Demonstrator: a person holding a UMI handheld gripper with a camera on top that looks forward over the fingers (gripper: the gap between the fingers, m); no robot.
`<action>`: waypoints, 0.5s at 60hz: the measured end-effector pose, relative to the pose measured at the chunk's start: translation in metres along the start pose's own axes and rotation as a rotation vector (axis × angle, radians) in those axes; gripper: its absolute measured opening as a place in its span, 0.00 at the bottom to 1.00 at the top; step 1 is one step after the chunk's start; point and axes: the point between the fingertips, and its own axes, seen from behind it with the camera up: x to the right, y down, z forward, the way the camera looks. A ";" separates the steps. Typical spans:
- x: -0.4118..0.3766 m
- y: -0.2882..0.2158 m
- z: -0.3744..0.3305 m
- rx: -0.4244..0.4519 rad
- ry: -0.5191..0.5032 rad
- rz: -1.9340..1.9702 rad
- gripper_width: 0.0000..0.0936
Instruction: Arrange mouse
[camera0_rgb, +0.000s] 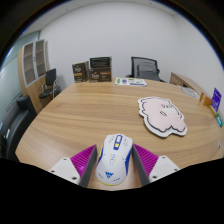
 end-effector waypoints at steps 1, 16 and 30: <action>0.001 0.001 -0.001 -0.003 0.003 -0.022 0.71; -0.008 -0.005 0.008 0.001 0.026 -0.010 0.43; 0.019 -0.069 0.019 0.043 0.009 0.097 0.40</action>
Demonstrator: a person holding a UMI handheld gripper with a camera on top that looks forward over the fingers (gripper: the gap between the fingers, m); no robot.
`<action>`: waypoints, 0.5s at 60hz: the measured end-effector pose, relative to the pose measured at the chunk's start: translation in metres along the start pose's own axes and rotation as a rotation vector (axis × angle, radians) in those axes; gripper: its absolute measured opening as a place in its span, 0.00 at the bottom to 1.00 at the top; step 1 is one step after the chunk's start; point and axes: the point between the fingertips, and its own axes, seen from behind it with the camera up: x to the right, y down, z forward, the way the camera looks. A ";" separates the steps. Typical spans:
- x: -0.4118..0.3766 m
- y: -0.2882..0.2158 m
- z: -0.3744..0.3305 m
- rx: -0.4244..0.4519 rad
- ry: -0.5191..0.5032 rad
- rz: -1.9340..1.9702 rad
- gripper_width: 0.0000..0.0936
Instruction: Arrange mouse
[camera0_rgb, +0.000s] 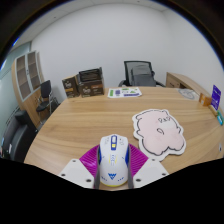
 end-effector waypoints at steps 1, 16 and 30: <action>0.007 -0.009 0.003 0.008 0.004 -0.002 0.40; 0.143 -0.080 0.078 -0.007 0.122 0.008 0.40; 0.182 -0.072 0.131 -0.091 0.098 -0.028 0.40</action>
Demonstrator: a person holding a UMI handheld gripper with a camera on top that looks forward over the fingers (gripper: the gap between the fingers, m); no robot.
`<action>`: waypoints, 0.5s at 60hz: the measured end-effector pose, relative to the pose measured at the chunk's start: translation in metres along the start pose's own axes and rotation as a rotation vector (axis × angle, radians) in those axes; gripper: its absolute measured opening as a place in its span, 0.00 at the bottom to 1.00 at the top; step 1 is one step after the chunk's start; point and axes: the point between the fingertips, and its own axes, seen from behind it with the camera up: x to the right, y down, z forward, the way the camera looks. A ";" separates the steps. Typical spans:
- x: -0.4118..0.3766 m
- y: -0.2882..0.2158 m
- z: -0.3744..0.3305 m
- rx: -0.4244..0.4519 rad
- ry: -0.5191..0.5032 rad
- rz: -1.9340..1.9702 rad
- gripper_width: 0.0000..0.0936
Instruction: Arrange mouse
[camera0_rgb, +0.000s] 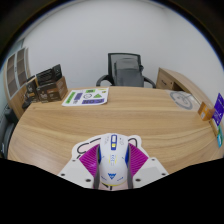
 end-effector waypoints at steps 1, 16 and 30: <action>0.000 -0.003 0.000 0.014 -0.006 0.005 0.40; -0.005 0.002 -0.004 -0.025 -0.022 0.013 0.72; -0.030 -0.008 -0.089 0.007 0.000 0.009 0.89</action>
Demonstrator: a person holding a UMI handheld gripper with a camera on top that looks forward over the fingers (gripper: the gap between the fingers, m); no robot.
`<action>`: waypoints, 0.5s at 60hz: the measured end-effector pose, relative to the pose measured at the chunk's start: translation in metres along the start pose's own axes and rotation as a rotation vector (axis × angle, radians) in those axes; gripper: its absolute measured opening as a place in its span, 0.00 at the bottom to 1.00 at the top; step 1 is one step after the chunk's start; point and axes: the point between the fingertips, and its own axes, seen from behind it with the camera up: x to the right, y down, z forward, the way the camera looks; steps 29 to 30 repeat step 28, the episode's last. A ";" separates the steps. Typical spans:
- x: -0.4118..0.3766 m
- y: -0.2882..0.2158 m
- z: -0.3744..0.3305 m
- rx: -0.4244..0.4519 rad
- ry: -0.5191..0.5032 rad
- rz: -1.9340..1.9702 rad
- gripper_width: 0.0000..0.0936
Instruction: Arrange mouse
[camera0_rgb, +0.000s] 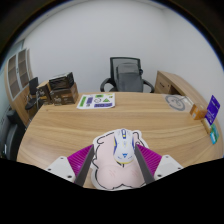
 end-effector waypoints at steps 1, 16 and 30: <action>-0.004 0.000 -0.011 0.006 0.010 -0.002 0.89; -0.074 0.020 -0.154 0.087 0.015 0.037 0.89; -0.119 0.058 -0.251 0.117 0.024 0.125 0.89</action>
